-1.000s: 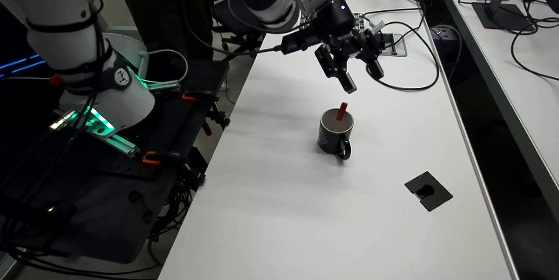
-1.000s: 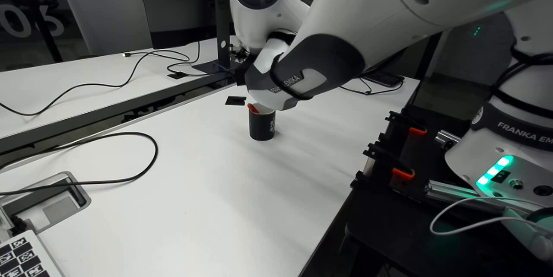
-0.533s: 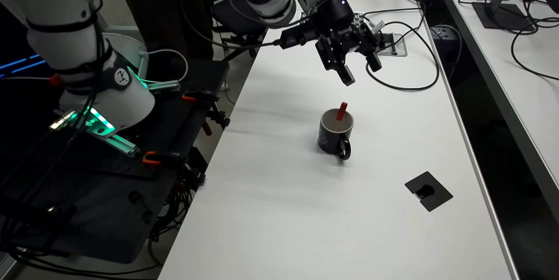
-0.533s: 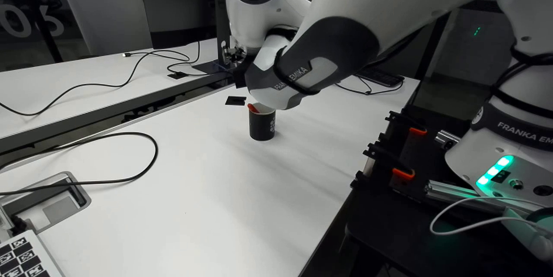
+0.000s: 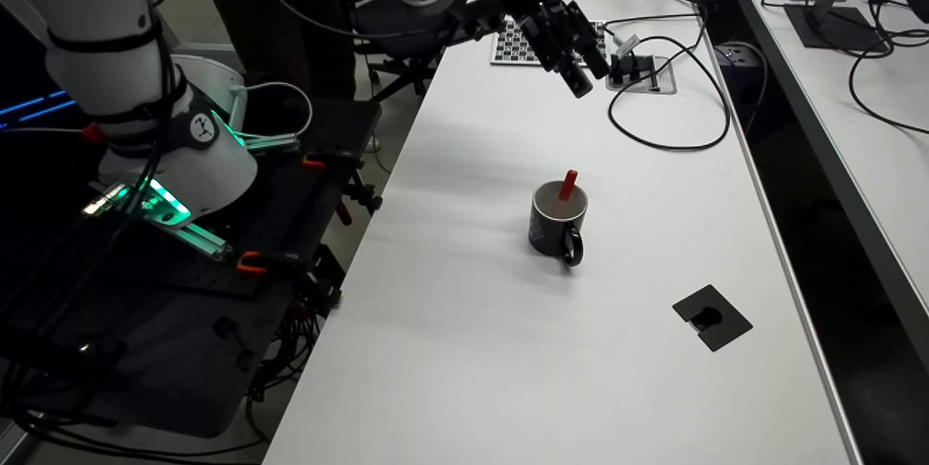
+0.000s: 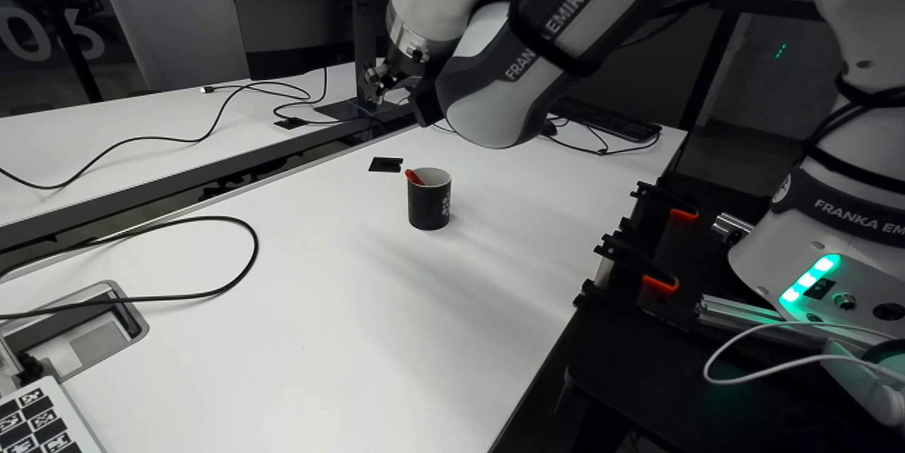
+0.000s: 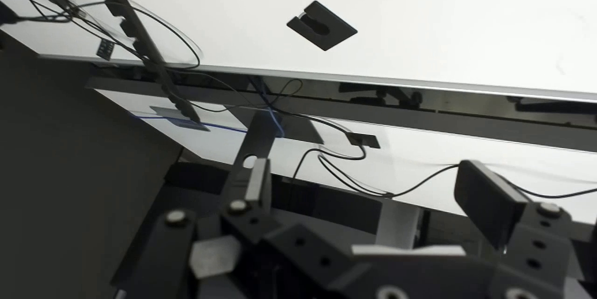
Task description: Pick up the pen and put it in the mug
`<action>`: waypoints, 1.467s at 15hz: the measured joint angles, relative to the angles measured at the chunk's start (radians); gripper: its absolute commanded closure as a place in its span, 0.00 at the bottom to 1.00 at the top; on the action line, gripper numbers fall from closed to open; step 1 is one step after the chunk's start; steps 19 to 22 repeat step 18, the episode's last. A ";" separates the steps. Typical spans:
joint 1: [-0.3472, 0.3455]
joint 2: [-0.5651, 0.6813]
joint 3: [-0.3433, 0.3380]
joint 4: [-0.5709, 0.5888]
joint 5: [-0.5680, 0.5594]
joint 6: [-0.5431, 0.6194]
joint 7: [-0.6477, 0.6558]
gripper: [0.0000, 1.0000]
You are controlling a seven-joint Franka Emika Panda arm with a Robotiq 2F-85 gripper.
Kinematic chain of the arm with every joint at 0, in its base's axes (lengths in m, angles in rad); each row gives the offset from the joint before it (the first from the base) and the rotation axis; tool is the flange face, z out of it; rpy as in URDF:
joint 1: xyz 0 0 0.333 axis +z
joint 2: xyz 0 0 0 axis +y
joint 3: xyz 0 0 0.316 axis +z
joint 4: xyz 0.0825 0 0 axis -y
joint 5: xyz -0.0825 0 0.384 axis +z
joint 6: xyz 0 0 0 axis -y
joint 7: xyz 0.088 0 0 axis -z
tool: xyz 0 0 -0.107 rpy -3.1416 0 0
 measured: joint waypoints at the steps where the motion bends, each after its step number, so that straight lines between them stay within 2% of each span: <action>1: 0.009 -0.039 -0.004 -0.025 -0.007 0.038 -0.047 0.00; 9: 0.012 -0.327 0.005 -0.199 -0.099 0.304 -0.364 0.00; 14: 0.070 -0.408 -0.056 -0.203 -0.089 0.304 -0.428 0.00; 22: 0.075 -0.409 -0.058 -0.203 -0.088 0.303 -0.428 0.00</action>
